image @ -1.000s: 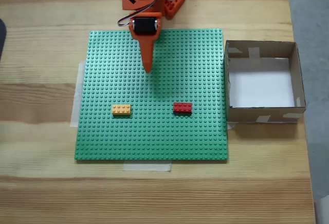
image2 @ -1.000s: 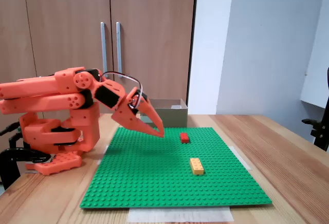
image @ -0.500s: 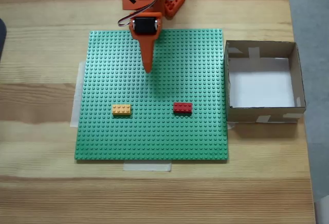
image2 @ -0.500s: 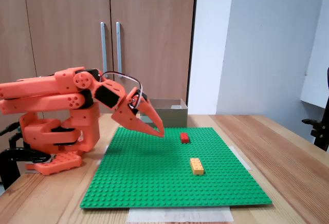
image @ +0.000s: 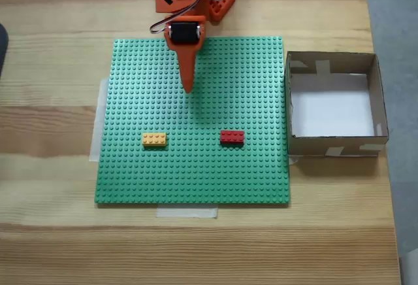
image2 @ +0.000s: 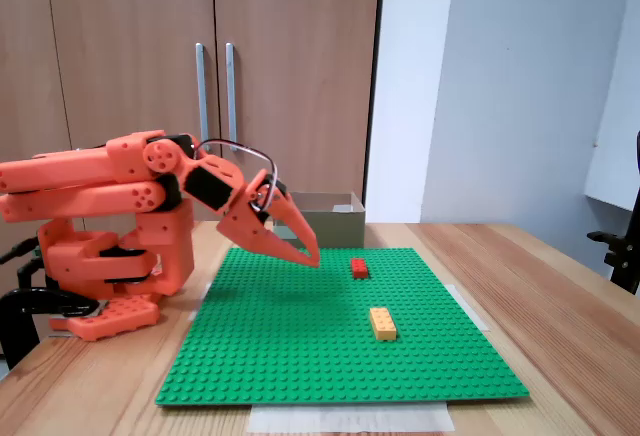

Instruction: Pick the red lego block and put it in the box.

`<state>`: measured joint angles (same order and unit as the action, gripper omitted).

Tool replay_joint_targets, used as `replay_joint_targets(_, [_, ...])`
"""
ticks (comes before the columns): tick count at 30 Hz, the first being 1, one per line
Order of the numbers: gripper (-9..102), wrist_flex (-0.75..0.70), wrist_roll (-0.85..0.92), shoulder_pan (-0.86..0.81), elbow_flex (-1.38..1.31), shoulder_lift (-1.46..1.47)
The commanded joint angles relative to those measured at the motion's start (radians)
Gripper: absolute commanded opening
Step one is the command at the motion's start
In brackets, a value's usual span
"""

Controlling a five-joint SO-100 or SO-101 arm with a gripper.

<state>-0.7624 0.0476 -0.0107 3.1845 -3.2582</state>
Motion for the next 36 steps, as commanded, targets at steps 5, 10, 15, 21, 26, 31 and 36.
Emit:
replay_joint_targets(5, [-1,0.006,-0.005,-0.006,0.005,0.008])
replay_joint_targets(10, [-1,-0.017,0.008,-0.009,-0.014,0.034])
replay_joint_targets(15, [-1,-0.008,0.018,0.017,-0.112,0.173])
replay_joint_targets(21, [-1,-0.115,0.08,0.048,-0.353,0.397])
replay_joint_targets(26, [-1,-0.222,0.11,0.075,-0.537,0.577])
replay_joint_targets(31, [-1,-0.351,0.13,0.114,-0.723,0.726])
replay_joint_targets(36, [-1,-0.439,0.038,0.17,-0.905,0.879])
